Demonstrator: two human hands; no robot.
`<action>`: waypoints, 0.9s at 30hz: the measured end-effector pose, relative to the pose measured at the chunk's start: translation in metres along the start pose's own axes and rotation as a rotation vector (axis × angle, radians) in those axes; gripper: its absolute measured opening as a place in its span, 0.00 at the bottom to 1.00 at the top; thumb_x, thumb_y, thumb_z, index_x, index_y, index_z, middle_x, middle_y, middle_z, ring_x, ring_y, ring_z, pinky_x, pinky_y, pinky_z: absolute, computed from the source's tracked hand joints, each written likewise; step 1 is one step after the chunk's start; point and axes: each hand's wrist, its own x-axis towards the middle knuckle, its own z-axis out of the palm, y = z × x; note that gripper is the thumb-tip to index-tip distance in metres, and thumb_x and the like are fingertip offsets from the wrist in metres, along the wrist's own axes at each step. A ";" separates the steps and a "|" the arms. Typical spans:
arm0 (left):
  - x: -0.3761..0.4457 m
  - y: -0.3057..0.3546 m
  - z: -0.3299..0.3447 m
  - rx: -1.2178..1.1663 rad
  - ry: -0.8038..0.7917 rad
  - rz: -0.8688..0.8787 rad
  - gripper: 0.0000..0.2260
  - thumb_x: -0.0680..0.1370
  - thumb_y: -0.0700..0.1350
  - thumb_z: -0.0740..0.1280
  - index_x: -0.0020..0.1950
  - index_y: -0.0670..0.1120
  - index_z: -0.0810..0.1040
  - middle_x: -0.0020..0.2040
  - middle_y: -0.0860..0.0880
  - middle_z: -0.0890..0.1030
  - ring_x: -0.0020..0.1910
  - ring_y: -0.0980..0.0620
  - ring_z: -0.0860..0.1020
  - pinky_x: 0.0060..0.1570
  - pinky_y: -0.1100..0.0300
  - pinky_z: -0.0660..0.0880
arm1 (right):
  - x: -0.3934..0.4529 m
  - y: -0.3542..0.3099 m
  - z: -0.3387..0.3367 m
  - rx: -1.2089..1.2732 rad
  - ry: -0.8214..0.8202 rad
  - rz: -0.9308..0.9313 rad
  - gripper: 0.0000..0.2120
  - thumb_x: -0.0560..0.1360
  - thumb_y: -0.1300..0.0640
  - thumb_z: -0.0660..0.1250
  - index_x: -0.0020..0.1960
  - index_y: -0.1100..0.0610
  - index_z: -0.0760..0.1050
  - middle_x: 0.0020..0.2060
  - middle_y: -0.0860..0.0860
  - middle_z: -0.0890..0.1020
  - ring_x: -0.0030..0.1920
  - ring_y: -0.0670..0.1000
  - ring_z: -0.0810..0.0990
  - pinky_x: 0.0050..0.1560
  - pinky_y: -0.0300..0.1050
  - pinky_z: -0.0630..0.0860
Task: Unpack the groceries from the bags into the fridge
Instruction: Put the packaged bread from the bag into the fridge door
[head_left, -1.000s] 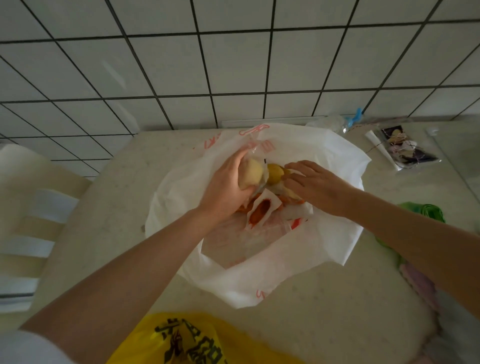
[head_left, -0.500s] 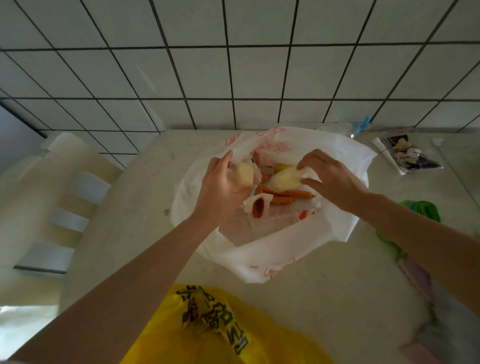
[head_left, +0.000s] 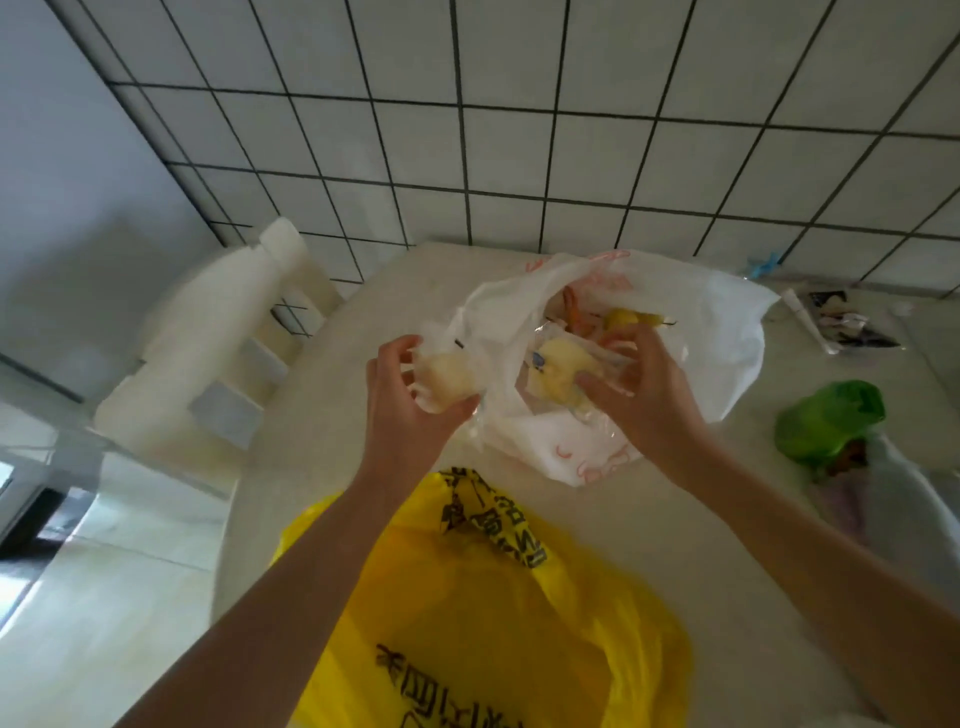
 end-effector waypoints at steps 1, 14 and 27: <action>-0.014 -0.003 -0.011 -0.021 0.012 -0.015 0.38 0.61 0.52 0.80 0.67 0.51 0.67 0.63 0.49 0.69 0.58 0.51 0.75 0.56 0.49 0.78 | -0.013 -0.006 0.008 0.019 -0.007 0.003 0.22 0.71 0.52 0.73 0.60 0.53 0.69 0.50 0.43 0.76 0.53 0.48 0.77 0.52 0.48 0.76; -0.239 -0.064 -0.177 -0.101 0.180 -0.219 0.38 0.63 0.47 0.81 0.65 0.61 0.63 0.52 0.49 0.79 0.51 0.51 0.80 0.49 0.45 0.80 | -0.226 -0.080 0.134 0.152 -0.256 0.007 0.14 0.68 0.43 0.73 0.50 0.38 0.71 0.47 0.41 0.80 0.44 0.51 0.83 0.42 0.59 0.80; -0.466 -0.144 -0.354 -0.025 0.505 -0.412 0.35 0.63 0.51 0.79 0.65 0.56 0.67 0.56 0.54 0.77 0.57 0.50 0.76 0.58 0.48 0.75 | -0.443 -0.180 0.276 0.194 -0.597 -0.047 0.15 0.70 0.46 0.74 0.53 0.47 0.74 0.49 0.39 0.80 0.47 0.47 0.83 0.46 0.55 0.81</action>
